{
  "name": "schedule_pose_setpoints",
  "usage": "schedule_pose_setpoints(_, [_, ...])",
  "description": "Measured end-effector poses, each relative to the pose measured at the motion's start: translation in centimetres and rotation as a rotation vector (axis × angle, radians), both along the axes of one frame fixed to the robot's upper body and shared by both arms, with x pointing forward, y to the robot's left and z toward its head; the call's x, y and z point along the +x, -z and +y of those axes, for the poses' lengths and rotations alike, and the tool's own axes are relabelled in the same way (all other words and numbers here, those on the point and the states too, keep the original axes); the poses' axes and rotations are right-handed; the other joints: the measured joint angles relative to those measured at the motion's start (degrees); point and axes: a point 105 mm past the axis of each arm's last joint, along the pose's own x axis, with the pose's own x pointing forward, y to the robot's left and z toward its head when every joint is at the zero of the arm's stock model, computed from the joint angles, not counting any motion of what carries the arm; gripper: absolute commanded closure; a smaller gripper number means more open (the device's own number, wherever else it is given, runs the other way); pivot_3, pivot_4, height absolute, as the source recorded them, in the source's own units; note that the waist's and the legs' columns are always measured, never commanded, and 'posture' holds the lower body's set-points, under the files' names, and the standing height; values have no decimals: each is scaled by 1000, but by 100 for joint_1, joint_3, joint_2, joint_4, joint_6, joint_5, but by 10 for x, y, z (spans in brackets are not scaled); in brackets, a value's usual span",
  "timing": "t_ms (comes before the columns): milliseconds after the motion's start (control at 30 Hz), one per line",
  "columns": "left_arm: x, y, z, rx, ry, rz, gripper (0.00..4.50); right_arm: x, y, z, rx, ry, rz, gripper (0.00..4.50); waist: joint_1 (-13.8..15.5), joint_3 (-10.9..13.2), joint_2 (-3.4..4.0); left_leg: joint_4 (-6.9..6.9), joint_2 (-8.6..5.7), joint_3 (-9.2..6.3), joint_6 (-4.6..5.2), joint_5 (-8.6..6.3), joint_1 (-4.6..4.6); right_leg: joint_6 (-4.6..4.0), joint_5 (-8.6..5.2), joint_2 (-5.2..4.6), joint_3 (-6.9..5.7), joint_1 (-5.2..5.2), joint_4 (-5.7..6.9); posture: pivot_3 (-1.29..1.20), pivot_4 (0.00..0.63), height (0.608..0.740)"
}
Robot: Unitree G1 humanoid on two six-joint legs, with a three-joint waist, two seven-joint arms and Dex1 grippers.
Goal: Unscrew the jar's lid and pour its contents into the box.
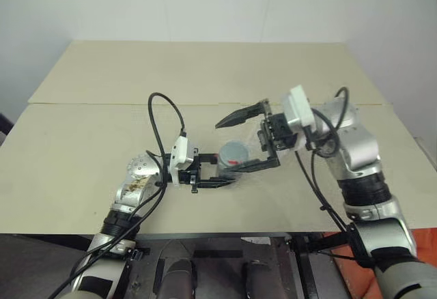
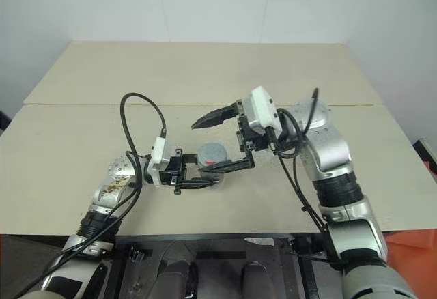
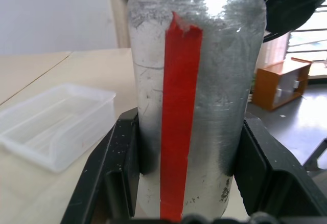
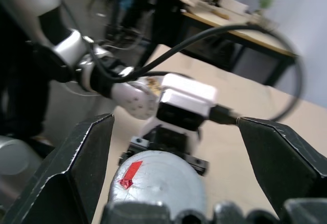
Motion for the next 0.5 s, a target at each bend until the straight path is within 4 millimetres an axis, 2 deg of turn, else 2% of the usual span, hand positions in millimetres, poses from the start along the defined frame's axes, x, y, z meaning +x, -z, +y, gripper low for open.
schedule_pose_setpoints(167, [8,-3,5,-13,-83,-32,2342,-5,-16,-12,92,235,-32,22,14,0,0,-1,0,-19,0,0,0,0,0,-2,0,1,-1,0,150,740])
schedule_pose_setpoints(367, [24,-8,3,-60,-217,-82,2342,-10,-2,1,206,529,93,22,-4,0,0,-1,-1,-27,0,0,0,0,0,-2,4,-1,0,0,150,740])
schedule_pose_setpoints(500, [31,-13,3,-90,-271,-106,2342,-2,8,16,250,728,138,22,-16,-1,1,-2,-2,-27,0,0,1,0,0,0,4,-2,0,0,150,740])
